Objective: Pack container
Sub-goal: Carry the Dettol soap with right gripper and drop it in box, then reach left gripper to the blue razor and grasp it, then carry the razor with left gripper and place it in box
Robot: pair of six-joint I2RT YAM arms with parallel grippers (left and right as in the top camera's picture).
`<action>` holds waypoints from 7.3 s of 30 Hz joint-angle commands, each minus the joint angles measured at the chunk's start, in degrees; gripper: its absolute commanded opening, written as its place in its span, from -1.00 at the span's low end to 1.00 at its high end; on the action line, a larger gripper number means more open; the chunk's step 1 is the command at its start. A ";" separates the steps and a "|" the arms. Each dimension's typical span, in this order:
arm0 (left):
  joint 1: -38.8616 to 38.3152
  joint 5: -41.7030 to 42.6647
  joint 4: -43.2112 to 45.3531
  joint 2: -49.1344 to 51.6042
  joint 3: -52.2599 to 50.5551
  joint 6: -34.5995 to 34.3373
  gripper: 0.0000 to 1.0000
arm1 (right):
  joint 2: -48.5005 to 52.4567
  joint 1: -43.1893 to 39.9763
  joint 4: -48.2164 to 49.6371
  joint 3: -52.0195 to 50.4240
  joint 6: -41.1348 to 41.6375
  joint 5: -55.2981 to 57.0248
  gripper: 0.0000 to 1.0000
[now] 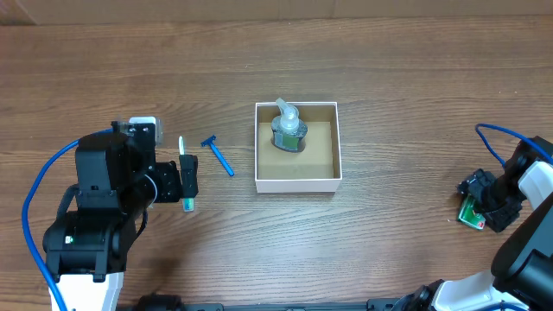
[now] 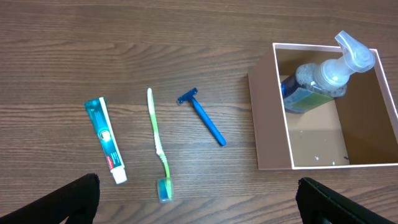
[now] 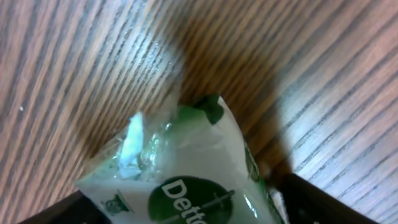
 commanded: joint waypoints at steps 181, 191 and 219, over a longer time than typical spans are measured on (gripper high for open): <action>-12.50 -10.80 -7.74 60.98 32.59 -24.74 -0.92 | -13.11 27.21 -12.57 17.40 7.54 2.23 1.00; -26.82 -15.39 -3.28 43.17 36.96 1.53 -0.92 | -13.11 27.21 -12.11 17.40 7.37 2.23 1.00; -38.60 -19.47 -12.59 46.80 36.87 1.68 0.32 | -13.11 27.21 -12.61 17.40 6.25 2.25 1.00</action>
